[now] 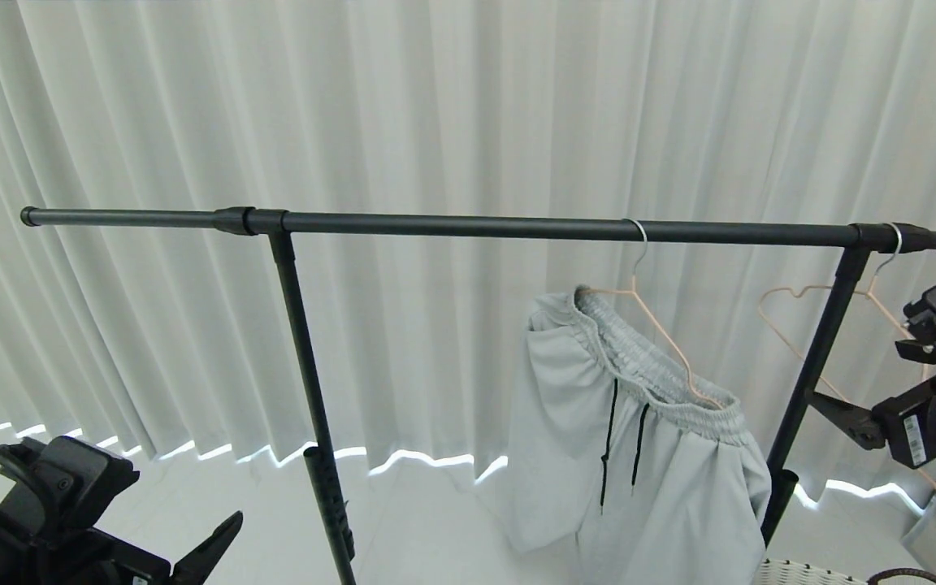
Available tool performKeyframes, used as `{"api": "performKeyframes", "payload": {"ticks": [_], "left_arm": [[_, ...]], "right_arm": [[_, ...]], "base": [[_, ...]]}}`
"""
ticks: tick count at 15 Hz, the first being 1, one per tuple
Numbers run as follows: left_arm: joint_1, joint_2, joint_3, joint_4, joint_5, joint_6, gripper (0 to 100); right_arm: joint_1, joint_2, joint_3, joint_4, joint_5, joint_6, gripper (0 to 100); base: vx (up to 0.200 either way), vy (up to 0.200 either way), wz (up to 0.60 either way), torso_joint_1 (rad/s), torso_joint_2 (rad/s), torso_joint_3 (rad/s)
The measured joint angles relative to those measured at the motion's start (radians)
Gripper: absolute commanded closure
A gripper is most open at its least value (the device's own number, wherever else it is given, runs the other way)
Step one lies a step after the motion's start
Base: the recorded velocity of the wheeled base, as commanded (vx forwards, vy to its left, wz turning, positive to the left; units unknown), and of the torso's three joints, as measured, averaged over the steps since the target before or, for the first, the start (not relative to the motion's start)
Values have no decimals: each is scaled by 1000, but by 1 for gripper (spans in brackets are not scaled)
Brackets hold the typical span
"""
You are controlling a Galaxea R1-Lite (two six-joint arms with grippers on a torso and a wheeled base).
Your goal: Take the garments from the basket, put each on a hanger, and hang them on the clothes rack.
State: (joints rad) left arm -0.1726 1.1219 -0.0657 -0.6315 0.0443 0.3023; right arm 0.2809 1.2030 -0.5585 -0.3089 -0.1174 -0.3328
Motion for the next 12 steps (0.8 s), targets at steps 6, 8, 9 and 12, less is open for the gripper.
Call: {"api": "performKeyframes", "payload": {"ticks": [6,8,9,12], "left_arm": [[2,-2,4,0,0,0,0],[13,-2,1,0,0,-3,0],[24,-2,0,0,0,-6,0],[78,-6,2,0,-4,-10,0]], "right_arm": [[-34,-37,74,-2,-1,-61,0],[-43,-48,91,-3,-1,-69,0],[-49,-53,97,-2,-1,-75,0],[-73,-72,126,-3,-1,-81,0]], "base": [[-200,0,0,0,5,3],[-200,0,0,5,2,0],[-200,0,0,-2,2,2],[-67,0,0,1,2,-1]]}}
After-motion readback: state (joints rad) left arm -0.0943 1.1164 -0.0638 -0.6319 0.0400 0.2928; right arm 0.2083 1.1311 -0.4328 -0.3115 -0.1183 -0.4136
